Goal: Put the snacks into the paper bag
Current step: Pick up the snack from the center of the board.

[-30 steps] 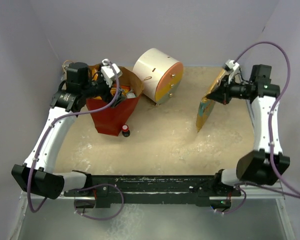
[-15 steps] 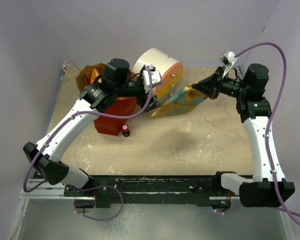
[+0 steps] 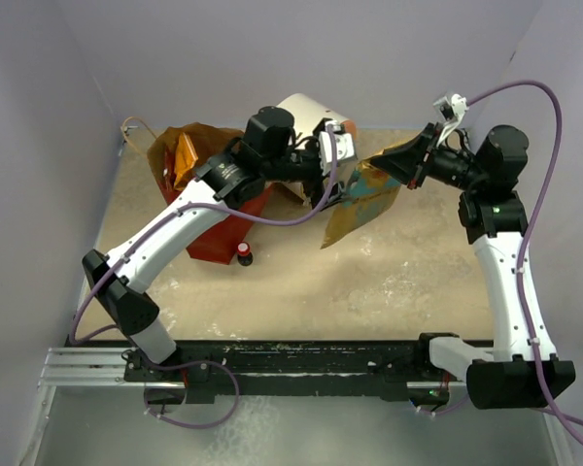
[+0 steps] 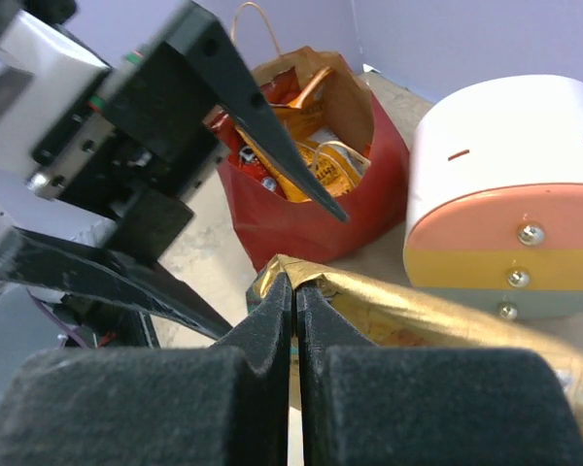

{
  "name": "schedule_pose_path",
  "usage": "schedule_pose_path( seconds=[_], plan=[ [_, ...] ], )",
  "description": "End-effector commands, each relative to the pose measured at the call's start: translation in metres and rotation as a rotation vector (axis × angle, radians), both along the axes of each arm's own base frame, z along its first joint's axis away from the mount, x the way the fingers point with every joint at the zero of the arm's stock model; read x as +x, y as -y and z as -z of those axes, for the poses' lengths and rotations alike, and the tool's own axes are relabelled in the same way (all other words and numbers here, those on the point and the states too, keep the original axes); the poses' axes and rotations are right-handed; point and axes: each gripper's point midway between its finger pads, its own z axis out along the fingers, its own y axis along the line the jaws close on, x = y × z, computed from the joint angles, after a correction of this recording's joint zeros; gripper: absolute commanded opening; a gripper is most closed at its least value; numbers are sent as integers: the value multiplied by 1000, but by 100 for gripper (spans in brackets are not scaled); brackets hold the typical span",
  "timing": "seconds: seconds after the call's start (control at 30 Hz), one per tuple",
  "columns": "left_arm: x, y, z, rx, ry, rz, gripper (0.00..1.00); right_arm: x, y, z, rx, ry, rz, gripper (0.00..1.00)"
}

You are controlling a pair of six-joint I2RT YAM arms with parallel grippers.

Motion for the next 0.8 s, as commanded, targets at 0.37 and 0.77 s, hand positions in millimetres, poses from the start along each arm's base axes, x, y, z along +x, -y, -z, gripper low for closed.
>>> schedule_pose_path(
  seconds=[0.37, 0.77],
  plan=[
    [-5, 36, -24, -89, 26, 37, 54, -32, -14, -19, 12, 83, -76, 0],
    [3, 20, -38, -94, 78, -58, 0, -29, -11, -19, -8, 70, -45, 17]
  ],
)
